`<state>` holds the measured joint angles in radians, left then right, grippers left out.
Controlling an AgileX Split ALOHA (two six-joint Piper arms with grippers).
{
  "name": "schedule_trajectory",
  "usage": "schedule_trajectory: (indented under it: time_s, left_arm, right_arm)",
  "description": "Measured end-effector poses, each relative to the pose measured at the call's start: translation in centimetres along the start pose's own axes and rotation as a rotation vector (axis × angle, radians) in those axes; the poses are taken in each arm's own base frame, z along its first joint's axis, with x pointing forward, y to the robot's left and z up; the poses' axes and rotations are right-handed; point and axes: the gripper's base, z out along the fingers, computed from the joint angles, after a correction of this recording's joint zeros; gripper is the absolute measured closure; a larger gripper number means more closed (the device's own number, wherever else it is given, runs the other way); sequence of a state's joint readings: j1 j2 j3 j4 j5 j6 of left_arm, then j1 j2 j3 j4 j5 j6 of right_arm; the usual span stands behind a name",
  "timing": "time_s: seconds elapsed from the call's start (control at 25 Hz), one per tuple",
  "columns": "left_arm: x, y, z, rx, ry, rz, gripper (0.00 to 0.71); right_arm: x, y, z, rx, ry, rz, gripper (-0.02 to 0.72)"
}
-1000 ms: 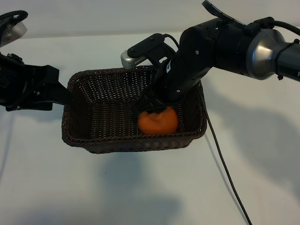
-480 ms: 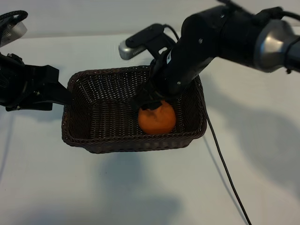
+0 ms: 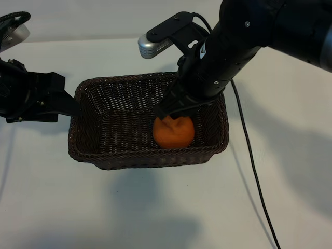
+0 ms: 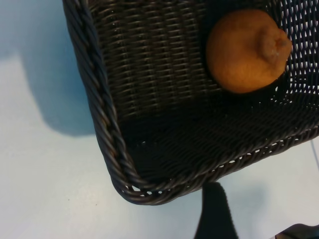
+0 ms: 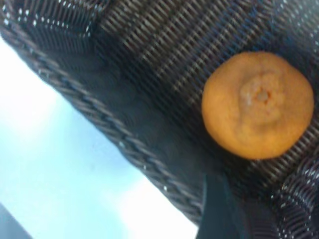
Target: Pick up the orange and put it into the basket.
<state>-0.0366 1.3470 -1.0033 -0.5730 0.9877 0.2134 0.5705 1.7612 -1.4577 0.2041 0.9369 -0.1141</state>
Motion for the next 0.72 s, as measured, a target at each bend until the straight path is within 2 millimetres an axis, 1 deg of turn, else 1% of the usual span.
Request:
schedule_trajectory:
  time_s: [0.32,0.44,0.56,0.64,0.72]
  left_arm:
    - [0.0,0.0,0.0,0.0,-0.001,0.0,0.185]
    - [0.0,0.0,0.0,0.0,-0.001,0.0,0.185]
    - [0.0,0.0,0.0,0.0,-0.001,0.0,0.185]
    - [0.0,0.0,0.0,0.0,-0.001,0.0,0.185]
    - [0.0,0.0,0.0,0.0,-0.001,0.0,0.185]
  right_arm:
    - [0.2,0.0,-0.1,0.006,0.019,-0.006,0.264]
    - [0.4,-0.1,-0.6,0.022,0.027,-0.017,0.264]
    - [0.7,-0.4,-1.8,0.063,0.033,-0.027,0.266]
    - [0.9,-0.9,-2.9,0.097,0.035,-0.02,0.266]
    - [1.2,-1.8,-4.0,0.127,0.034,0.001,0.266]
